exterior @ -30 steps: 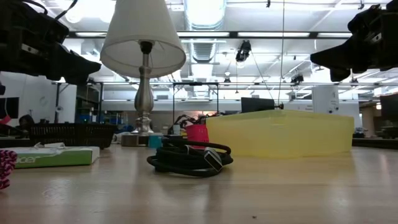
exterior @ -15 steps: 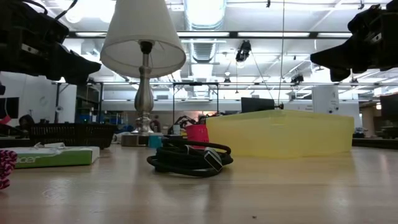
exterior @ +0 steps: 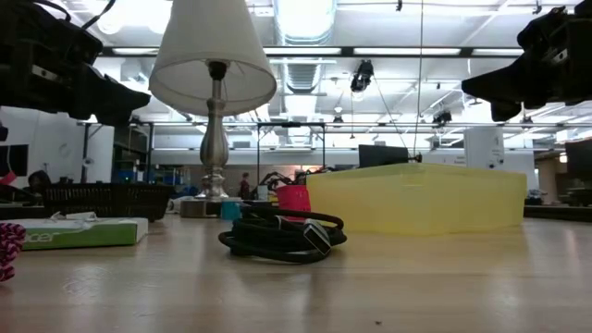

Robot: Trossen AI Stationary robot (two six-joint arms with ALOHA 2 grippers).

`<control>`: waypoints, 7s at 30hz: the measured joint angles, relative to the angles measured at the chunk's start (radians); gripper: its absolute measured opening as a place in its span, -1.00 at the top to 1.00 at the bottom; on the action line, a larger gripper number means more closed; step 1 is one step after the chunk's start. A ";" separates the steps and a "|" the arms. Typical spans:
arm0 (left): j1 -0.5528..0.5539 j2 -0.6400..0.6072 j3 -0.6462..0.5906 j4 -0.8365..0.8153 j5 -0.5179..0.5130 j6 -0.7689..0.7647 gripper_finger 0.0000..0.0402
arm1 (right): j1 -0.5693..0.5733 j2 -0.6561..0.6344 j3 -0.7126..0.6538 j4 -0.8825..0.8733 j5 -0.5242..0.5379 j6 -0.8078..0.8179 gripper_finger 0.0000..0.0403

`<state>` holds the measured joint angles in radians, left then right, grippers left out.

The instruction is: Pick and place items into bin

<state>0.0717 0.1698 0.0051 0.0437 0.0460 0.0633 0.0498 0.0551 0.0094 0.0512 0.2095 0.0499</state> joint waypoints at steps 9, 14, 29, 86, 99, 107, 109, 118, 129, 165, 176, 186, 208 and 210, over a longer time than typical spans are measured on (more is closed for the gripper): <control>0.000 0.000 0.000 0.000 0.000 0.000 0.99 | 0.000 0.000 0.000 0.000 0.000 0.000 0.96; 0.000 0.000 0.000 0.000 0.000 0.000 0.99 | 0.000 0.000 0.000 0.000 0.000 0.000 0.96; 0.000 0.000 0.000 0.001 0.000 0.000 0.99 | 0.000 0.000 0.000 0.061 0.000 -0.070 0.96; -0.001 0.152 0.003 0.583 0.028 0.100 0.22 | 0.000 0.532 0.686 -0.429 0.008 0.460 -0.03; -0.001 0.169 0.002 0.581 0.028 0.101 0.22 | 0.002 0.855 1.001 -1.049 0.077 0.899 -0.03; -0.001 0.169 0.002 0.580 0.028 0.101 0.22 | 0.031 0.990 1.048 -1.286 -0.067 1.145 -0.03; -0.001 0.170 0.001 0.581 0.028 0.101 0.22 | 0.044 1.014 1.034 -1.291 -0.129 1.184 -0.03; -0.001 0.170 0.001 0.580 0.028 0.101 0.22 | 0.158 1.099 0.921 -1.302 -0.333 1.438 -0.03; 0.000 0.171 0.000 0.578 0.028 0.102 0.22 | 0.421 1.210 0.844 -1.194 -0.298 1.758 -0.03; 0.000 0.180 0.000 0.577 0.028 0.107 0.22 | 0.548 1.531 0.798 -1.012 -0.262 1.876 -0.03; -0.001 0.182 0.000 0.576 0.029 0.107 0.22 | 0.548 1.507 0.742 -0.975 -0.278 1.854 -0.03; -0.001 0.183 0.000 0.576 0.029 0.107 0.22 | 0.548 1.497 0.708 -0.908 -0.308 1.829 0.02; 0.000 0.183 0.000 0.577 0.029 0.107 0.22 | 0.548 1.501 0.705 -0.878 -0.345 1.745 0.93; 0.000 0.183 0.000 0.577 0.028 0.107 0.22 | 0.548 1.501 0.705 -0.879 -0.334 1.733 0.94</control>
<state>0.0715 0.3527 0.0051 0.6205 0.0742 0.1699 0.5980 1.5558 0.7139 -0.8276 -0.1240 1.7831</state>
